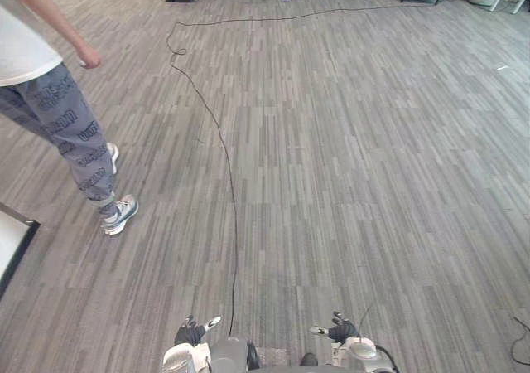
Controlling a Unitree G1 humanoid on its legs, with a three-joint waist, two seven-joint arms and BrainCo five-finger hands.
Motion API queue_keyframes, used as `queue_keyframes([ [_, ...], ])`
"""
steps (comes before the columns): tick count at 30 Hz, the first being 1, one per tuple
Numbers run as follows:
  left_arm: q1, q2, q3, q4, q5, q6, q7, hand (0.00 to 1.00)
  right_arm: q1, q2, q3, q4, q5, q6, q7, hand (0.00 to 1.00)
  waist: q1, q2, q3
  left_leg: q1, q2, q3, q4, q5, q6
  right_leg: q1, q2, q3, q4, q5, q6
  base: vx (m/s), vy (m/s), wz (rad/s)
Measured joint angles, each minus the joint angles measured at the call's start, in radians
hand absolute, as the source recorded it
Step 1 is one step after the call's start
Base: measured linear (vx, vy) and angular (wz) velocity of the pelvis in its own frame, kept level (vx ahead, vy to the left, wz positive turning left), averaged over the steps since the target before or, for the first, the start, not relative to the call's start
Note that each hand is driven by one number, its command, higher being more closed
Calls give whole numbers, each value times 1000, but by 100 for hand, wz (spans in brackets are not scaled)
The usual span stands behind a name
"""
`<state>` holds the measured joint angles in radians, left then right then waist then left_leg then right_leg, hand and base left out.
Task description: Pick up cushions and gather them together orderly.
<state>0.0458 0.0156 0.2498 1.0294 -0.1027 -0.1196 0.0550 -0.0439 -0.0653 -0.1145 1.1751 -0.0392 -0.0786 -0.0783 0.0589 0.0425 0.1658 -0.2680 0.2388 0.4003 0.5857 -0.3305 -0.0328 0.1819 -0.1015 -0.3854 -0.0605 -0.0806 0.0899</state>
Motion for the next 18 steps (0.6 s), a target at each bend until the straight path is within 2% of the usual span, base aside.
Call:
queue_keyframes([
  [2,8,-4,7,-11,-1,0,-1,0,12,-10,-1,-21,0,1,-4,0,6,13,-10,2,6,10,-107,91,-32,13,-7,29,-26,-7,30,255,232,-30],
  [3,9,-6,6,-10,-4,2,0,0,13,-17,-1,-20,0,4,-3,0,10,4,-15,6,-18,28,-132,117,-19,1,-22,55,-7,-22,40,399,223,-11],
  [4,9,-5,9,-11,-8,2,0,0,24,-15,-9,-16,0,9,-3,0,10,-5,-16,7,-40,33,-131,119,-5,-9,-29,89,44,-26,42,550,219,6],
  [6,8,-3,55,-17,-17,1,-1,0,21,1,-42,14,-2,14,-2,0,23,-20,-17,8,-56,51,-78,86,56,17,-41,95,61,-34,45,440,136,6],
  [8,9,-14,118,-7,-25,3,1,0,22,3,-68,20,0,13,-1,0,27,-17,-20,36,-58,53,-52,33,64,22,-54,106,124,-31,55,379,184,-7],
  [9,11,-22,124,7,-39,4,3,0,21,2,-85,20,3,11,2,0,31,-8,-26,63,-59,53,-77,16,54,-31,-64,122,254,-44,72,238,164,-13],
  [10,11,-17,121,18,-46,5,2,0,18,1,-101,14,7,8,3,0,34,-10,-27,108,-70,53,-113,5,47,-135,-102,139,521,-51,85,289,181,1],
  [12,11,5,98,25,-49,17,2,0,23,5,-118,13,36,8,9,0,19,-29,-19,221,-110,38,-182,0,45,-239,-154,142,878,-1,84,385,84,41],
  [13,20,12,83,25,-49,17,2,0,23,6,-115,4,41,8,15,0,4,-39,-18,313,-129,21,-239,-7,48,-264,-170,98,1007,-19,50,411,1,50],
  [15,25,5,54,25,-47,17,1,0,24,2,-94,-24,40,6,23,0,-8,-33,-17,420,-134,22,-329,4,31,-320,-175,-2,1051,-95,-33,416,-6,27],
  [17,18,-4,26,31,-45,18,-1,0,9,-13,-77,-33,41,-4,30,0,-19,-26,-12,508,-130,26,-401,13,15,-422,-163,-98,960,-163,-81,499,-39,8],
  [18,7,-13,22,47,-41,19,-1,0,-1,-20,-68,-51,41,-4,31,0,-29,-12,-5,544,-116,28,-431,15,12,-468,-128,-134,817,-161,-89,607,-102,21],
])
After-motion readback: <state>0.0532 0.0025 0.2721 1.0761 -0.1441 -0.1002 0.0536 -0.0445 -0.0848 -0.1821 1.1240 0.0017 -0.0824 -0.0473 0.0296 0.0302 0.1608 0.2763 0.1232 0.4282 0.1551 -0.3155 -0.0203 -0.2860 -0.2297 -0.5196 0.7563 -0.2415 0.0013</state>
